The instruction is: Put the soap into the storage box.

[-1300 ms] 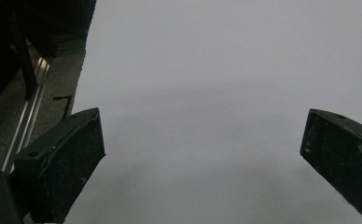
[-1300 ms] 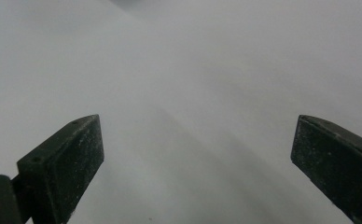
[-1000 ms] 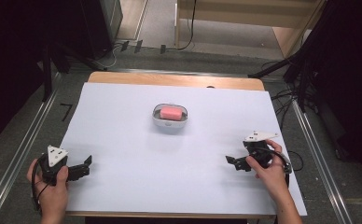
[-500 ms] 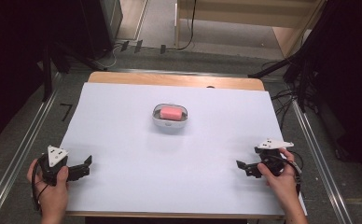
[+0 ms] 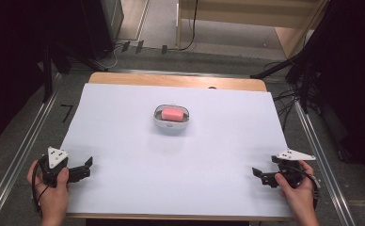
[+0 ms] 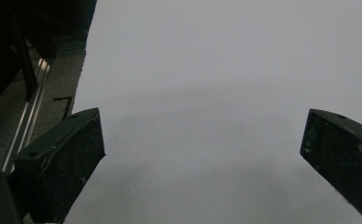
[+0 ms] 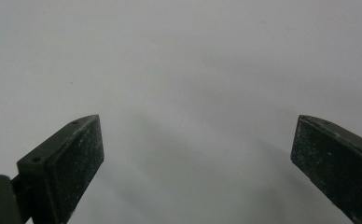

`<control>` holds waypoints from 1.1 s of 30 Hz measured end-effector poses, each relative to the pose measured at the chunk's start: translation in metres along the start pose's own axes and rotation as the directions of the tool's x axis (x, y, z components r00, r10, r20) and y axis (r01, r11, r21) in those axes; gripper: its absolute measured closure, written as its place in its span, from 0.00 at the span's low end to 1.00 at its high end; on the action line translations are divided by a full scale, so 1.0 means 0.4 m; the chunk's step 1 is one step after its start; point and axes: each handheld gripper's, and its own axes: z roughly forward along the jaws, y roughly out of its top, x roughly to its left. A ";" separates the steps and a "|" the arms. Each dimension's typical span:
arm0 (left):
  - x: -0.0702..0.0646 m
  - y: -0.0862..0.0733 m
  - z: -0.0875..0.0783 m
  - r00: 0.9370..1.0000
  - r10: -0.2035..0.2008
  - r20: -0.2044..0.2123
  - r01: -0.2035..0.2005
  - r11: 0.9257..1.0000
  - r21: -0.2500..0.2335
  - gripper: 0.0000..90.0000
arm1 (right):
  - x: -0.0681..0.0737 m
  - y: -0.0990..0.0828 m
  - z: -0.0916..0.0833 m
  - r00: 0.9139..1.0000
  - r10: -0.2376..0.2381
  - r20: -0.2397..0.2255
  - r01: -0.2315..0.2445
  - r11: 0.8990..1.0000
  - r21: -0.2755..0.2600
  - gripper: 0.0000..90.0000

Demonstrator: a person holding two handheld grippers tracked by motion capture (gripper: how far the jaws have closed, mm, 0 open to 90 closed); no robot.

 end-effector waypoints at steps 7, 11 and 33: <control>0.002 0.000 0.000 1.000 -0.006 0.001 0.006 1.000 -0.002 0.00 | -0.030 -0.043 -0.044 0.999 0.046 0.025 -0.045 0.998 -0.041 0.04; 0.003 0.000 0.000 1.000 -0.009 0.004 0.009 1.000 -0.001 0.00 | -0.042 -0.065 -0.064 0.996 0.078 0.050 -0.075 0.995 -0.060 0.03; 0.005 0.000 0.001 1.000 -0.018 0.006 0.018 1.000 0.003 0.00 | -0.068 -0.105 -0.085 0.985 0.131 0.114 -0.112 0.981 -0.160 0.05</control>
